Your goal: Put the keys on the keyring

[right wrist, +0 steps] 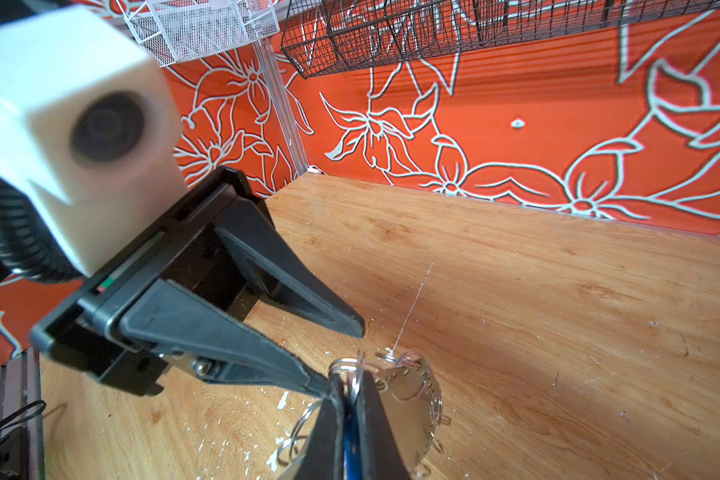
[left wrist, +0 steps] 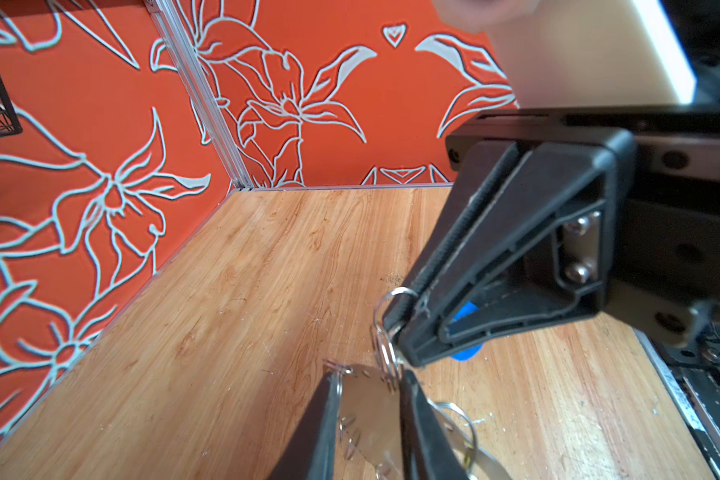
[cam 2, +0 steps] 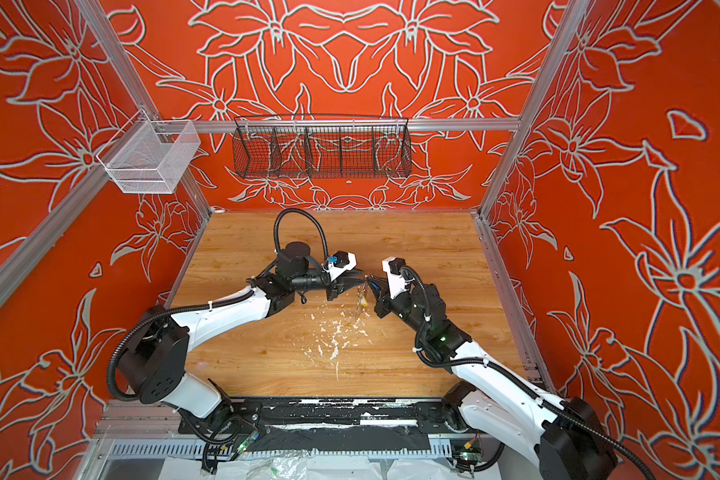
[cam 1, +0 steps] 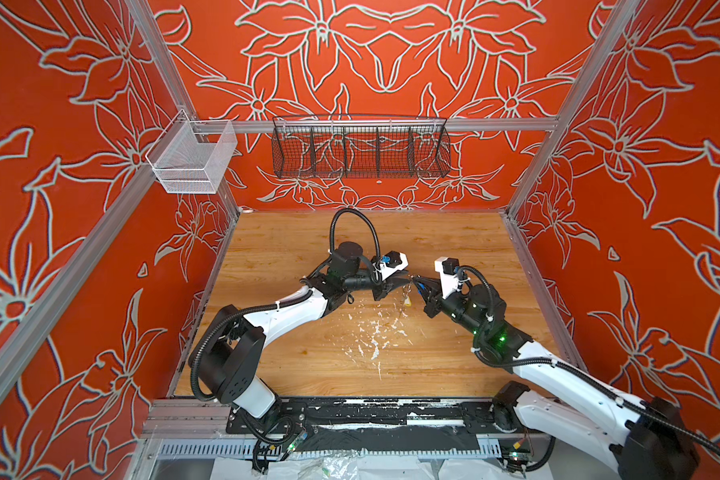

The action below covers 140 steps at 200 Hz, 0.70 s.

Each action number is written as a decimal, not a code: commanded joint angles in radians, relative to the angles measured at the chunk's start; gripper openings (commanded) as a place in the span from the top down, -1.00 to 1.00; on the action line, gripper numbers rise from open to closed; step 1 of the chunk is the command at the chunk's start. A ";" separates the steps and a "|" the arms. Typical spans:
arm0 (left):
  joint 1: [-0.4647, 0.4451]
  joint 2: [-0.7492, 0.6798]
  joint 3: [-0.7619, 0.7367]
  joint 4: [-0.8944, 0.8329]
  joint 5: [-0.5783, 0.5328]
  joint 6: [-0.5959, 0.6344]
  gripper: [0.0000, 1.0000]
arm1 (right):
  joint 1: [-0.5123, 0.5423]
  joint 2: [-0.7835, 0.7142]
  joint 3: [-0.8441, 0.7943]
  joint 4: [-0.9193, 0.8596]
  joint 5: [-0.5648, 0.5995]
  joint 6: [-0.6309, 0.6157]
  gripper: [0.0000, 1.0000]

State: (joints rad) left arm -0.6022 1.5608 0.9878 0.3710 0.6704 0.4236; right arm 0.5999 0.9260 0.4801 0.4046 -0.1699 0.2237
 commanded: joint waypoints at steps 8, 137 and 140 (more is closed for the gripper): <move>-0.006 0.006 0.025 -0.017 -0.001 0.023 0.48 | -0.001 -0.001 0.003 0.048 -0.036 -0.013 1.00; -0.008 0.004 0.017 -0.001 -0.002 0.013 0.46 | 0.009 0.060 0.017 0.062 -0.087 -0.014 1.00; -0.007 0.004 0.018 -0.001 -0.002 0.013 0.48 | 0.009 0.060 0.019 0.060 -0.087 -0.016 1.00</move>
State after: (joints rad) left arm -0.6010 1.5608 0.9905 0.3374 0.6380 0.4271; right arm 0.5999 0.9760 0.4797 0.4313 -0.2039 0.2199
